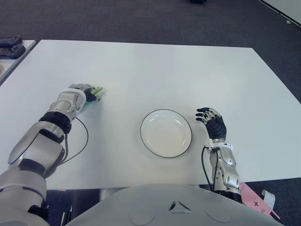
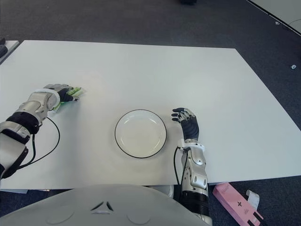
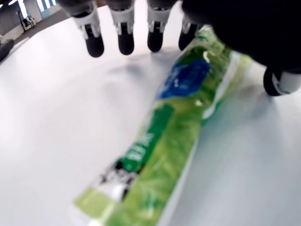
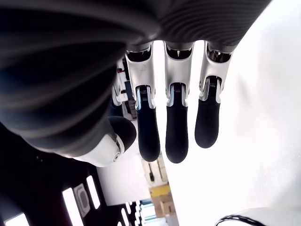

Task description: Put the toothpaste on the table into the plate.

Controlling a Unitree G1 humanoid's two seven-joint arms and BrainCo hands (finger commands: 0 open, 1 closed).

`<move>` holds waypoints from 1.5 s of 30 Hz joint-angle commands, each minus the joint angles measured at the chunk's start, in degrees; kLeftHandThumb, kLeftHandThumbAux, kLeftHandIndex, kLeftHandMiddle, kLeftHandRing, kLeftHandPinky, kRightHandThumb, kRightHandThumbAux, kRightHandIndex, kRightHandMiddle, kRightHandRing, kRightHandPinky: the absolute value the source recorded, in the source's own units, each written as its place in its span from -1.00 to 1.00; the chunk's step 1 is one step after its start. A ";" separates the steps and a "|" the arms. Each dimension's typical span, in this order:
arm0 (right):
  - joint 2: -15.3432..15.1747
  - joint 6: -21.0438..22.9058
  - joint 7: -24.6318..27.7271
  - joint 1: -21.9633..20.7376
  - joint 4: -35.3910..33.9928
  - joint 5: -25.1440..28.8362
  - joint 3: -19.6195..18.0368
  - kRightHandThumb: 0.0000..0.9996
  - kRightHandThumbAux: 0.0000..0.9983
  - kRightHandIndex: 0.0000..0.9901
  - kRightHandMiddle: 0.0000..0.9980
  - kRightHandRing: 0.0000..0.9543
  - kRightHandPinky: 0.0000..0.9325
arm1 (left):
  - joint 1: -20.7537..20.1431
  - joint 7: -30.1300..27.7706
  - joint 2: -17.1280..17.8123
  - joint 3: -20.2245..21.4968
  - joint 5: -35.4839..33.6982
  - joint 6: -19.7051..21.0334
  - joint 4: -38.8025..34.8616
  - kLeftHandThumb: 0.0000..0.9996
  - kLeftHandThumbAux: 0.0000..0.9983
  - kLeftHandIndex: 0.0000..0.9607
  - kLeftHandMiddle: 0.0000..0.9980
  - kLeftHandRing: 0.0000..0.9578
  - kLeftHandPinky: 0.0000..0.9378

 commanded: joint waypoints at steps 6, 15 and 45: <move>-0.14 0.74 0.16 0.61 0.20 0.21 0.06 0.42 0.47 -0.15 -0.11 -0.02 0.01 | 7.45 2.66 -5.18 -2.44 -0.71 -0.36 3.14 -0.35 -0.54 -0.99 -0.99 -1.00 -0.89; -0.03 0.32 0.19 0.82 -0.28 0.19 0.14 0.42 0.47 -0.15 -0.11 -0.02 0.02 | 12.33 16.88 -8.37 2.25 -4.15 9.03 0.12 0.05 -0.23 -0.92 -0.81 -0.85 -0.64; -0.40 0.01 0.79 0.56 -0.65 -0.29 0.42 0.42 0.47 -0.15 -0.12 -0.05 -0.03 | 14.78 38.63 -11.72 7.53 -8.05 7.17 1.94 0.42 0.42 -0.08 0.57 0.63 0.71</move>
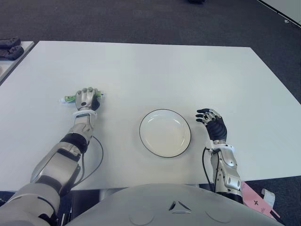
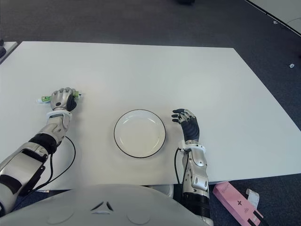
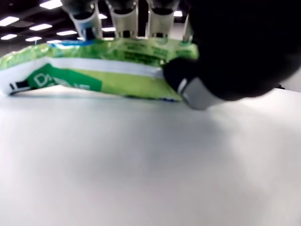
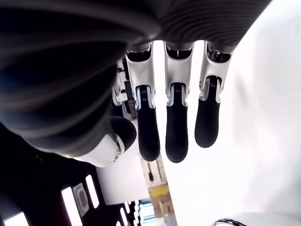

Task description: Put the toothpaste on the table into the plate.

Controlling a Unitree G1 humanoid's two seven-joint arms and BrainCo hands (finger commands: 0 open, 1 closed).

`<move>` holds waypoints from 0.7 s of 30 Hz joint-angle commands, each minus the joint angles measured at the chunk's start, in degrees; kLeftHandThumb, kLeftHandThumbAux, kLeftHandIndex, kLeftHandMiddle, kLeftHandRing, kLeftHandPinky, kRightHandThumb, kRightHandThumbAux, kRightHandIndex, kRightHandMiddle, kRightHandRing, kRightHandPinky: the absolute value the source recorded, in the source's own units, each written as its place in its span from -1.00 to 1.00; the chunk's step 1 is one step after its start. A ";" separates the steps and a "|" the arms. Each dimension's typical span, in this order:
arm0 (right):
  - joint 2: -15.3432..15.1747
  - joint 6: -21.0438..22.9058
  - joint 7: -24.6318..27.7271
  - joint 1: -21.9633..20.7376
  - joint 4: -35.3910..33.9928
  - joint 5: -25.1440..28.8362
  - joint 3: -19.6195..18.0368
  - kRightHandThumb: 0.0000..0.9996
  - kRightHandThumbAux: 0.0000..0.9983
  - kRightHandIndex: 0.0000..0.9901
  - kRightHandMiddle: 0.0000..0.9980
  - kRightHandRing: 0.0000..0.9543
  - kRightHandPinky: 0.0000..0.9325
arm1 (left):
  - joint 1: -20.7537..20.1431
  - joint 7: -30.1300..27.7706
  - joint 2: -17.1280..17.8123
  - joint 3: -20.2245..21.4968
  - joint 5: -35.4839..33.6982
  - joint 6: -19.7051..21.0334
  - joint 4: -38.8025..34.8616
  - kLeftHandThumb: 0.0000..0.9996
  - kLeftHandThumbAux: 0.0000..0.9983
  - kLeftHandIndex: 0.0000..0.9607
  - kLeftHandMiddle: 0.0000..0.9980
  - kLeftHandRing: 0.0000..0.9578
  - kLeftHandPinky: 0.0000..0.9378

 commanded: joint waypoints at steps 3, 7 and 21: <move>0.02 0.03 -0.03 -0.25 -0.16 -0.15 0.32 0.42 0.47 -0.15 -0.12 -0.05 -0.01 | 3.11 -0.84 -1.64 -0.61 -0.88 -0.93 3.00 0.41 0.42 -0.08 0.59 0.64 0.71; 0.22 0.16 -0.13 -0.26 -0.36 0.12 0.26 0.42 0.47 -0.15 -0.12 -0.05 0.00 | 3.04 -0.52 -1.57 -0.47 -1.06 -1.40 3.24 0.41 0.42 -0.08 0.60 0.65 0.71; 0.69 -0.13 -0.70 -0.45 -0.12 0.03 0.25 0.42 0.47 -0.15 -0.12 -0.06 -0.03 | 2.94 0.24 -1.59 -0.02 -1.69 -2.00 2.84 0.41 0.43 -0.08 0.60 0.65 0.69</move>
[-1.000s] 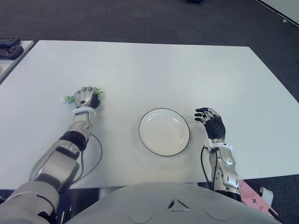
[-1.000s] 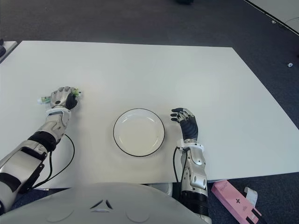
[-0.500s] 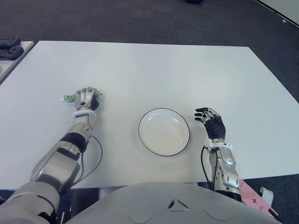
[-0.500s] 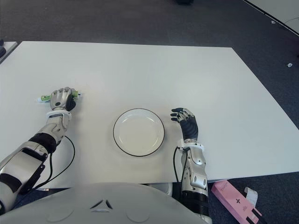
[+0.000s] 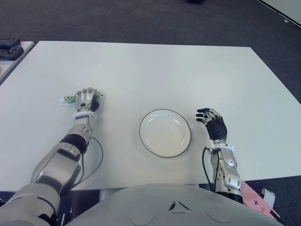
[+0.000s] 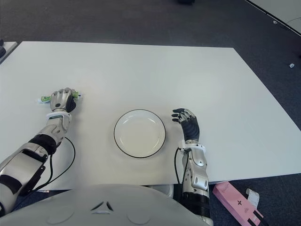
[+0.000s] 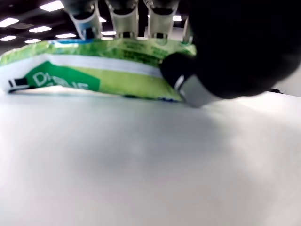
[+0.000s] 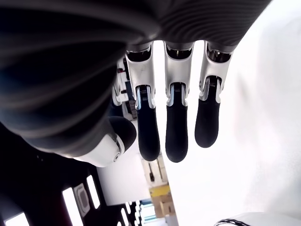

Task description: Put the toothpaste on the table into the plate.

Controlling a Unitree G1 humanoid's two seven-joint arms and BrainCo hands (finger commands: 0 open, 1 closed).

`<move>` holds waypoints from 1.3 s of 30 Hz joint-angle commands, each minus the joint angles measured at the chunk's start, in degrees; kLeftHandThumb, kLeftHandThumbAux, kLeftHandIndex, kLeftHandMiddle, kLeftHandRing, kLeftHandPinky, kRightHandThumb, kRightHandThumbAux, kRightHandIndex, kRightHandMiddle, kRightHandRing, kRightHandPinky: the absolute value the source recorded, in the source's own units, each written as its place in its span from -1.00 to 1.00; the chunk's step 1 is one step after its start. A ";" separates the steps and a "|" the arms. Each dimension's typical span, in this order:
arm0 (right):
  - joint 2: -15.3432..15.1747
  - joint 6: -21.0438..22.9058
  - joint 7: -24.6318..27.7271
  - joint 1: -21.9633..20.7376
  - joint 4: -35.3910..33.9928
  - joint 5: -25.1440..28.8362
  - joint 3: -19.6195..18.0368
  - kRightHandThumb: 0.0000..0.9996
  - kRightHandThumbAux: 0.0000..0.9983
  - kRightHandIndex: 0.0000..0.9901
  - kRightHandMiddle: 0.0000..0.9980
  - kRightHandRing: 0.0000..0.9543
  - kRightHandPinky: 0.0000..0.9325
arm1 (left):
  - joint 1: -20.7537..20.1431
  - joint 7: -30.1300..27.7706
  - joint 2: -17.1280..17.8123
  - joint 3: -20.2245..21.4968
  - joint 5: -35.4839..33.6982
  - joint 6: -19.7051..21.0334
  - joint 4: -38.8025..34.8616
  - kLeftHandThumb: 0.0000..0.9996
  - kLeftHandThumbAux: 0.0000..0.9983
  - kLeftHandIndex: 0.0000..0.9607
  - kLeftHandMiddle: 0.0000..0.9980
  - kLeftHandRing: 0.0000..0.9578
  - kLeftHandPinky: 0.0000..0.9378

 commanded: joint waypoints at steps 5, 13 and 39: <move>0.39 -0.30 -0.50 -0.31 0.06 -0.62 0.43 0.42 0.47 -0.15 -0.14 -0.07 -0.05 | 3.80 -1.08 -1.44 -0.01 -1.37 -0.68 -0.35 0.41 0.43 -0.08 0.61 0.66 0.72; 0.39 -0.47 -0.59 -0.27 -0.01 -1.20 0.75 0.42 0.47 -0.15 -0.14 -0.08 -0.05 | 6.02 -0.71 -0.76 0.82 -1.21 -0.01 -7.59 0.42 0.42 -0.08 0.61 0.66 0.69; 0.43 0.22 -1.33 -1.21 1.07 -1.33 0.90 0.42 0.47 -0.15 -0.12 -0.04 0.00 | 16.88 2.59 1.62 3.58 5.68 -0.51 -39.89 0.42 0.43 -0.08 0.68 0.74 0.79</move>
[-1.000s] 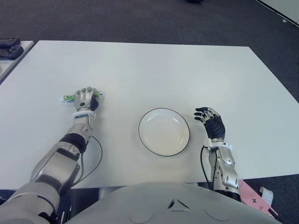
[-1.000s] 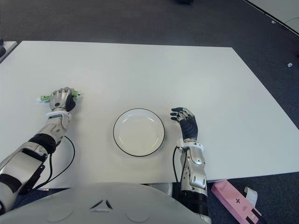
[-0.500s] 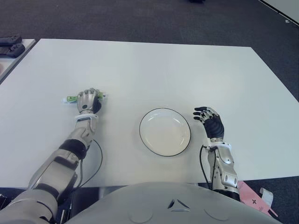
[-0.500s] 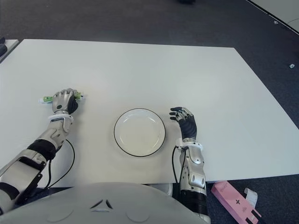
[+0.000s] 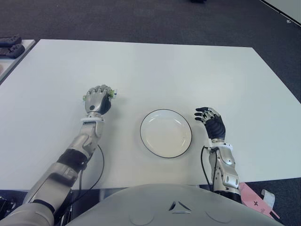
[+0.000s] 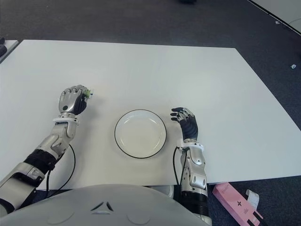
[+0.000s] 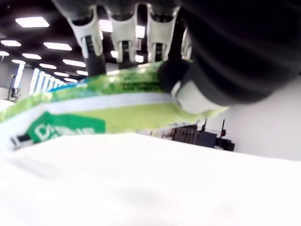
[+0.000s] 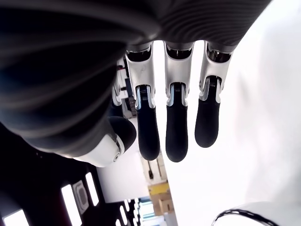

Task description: Put the toothpaste on the table into the plate.

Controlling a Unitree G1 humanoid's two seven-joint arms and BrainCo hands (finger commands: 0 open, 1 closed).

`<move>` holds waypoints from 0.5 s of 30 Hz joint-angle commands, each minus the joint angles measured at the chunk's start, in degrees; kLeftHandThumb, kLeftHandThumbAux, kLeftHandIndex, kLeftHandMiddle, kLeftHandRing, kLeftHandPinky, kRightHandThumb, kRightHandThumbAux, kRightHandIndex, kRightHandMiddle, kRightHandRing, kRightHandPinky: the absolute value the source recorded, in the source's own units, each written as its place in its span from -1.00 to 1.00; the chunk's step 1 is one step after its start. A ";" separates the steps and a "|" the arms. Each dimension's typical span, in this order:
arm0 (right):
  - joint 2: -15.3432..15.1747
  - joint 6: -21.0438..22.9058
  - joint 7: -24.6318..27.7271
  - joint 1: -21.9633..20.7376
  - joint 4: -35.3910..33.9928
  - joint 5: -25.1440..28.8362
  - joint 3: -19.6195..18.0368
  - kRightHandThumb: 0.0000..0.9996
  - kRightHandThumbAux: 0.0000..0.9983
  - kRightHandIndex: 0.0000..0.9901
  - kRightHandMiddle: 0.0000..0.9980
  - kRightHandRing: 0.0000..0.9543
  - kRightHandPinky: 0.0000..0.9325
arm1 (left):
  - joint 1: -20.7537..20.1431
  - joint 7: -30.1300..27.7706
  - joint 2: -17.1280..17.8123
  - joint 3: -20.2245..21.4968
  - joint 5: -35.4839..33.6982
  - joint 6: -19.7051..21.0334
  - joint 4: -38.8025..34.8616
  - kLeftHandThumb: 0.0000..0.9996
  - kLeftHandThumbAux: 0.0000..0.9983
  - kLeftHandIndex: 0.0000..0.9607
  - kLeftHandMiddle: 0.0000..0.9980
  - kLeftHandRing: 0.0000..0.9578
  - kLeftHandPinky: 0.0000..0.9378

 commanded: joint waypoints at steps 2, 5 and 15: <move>0.00 0.42 -0.38 -0.54 0.95 -0.36 0.11 0.42 0.47 -0.15 -0.12 -0.04 0.00 | 2.73 0.62 0.19 1.13 1.72 -0.33 -5.34 0.42 0.43 -0.08 0.69 0.75 0.81; -0.07 0.35 -0.25 -0.63 1.19 -0.20 0.06 0.42 0.47 -0.15 -0.12 -0.04 0.00 | 3.62 1.10 0.05 1.43 2.32 -1.18 -7.41 0.42 0.43 -0.08 0.71 0.78 0.84; -0.08 -0.08 -0.09 -1.09 2.46 0.28 -0.41 0.42 0.47 -0.15 -0.11 -0.03 0.02 | 6.64 1.15 -0.45 1.89 3.39 -3.33 -13.93 0.42 0.43 -0.08 0.76 0.83 0.89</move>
